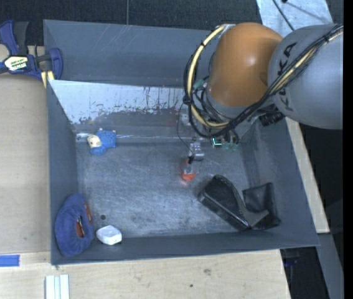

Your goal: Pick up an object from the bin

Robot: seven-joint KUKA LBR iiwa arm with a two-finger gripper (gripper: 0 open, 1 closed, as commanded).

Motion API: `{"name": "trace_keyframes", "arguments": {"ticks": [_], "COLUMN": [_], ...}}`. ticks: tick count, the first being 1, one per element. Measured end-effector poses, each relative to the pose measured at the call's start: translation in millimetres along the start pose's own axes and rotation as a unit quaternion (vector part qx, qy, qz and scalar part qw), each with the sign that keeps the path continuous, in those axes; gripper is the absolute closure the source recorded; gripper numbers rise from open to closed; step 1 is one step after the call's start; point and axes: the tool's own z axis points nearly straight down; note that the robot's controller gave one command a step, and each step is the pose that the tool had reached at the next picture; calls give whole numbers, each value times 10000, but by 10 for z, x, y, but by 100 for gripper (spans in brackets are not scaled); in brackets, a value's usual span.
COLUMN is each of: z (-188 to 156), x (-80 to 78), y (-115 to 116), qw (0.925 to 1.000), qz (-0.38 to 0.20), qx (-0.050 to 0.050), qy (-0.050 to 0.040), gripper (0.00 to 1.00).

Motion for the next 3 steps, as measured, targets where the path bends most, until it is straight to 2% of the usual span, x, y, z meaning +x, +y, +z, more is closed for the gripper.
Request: {"name": "trace_keyframes", "arguments": {"ticks": [1,2,3], "z": [1025,724,738], "x": [-162,-201,-170], "y": [-282,-204,-127], "qw": [9236,8714,8067], "qz": [-3834,-4906,-5909], "qx": [-7,21,21], "qy": [-56,-58,-53], "gripper": [0,0,0]}}
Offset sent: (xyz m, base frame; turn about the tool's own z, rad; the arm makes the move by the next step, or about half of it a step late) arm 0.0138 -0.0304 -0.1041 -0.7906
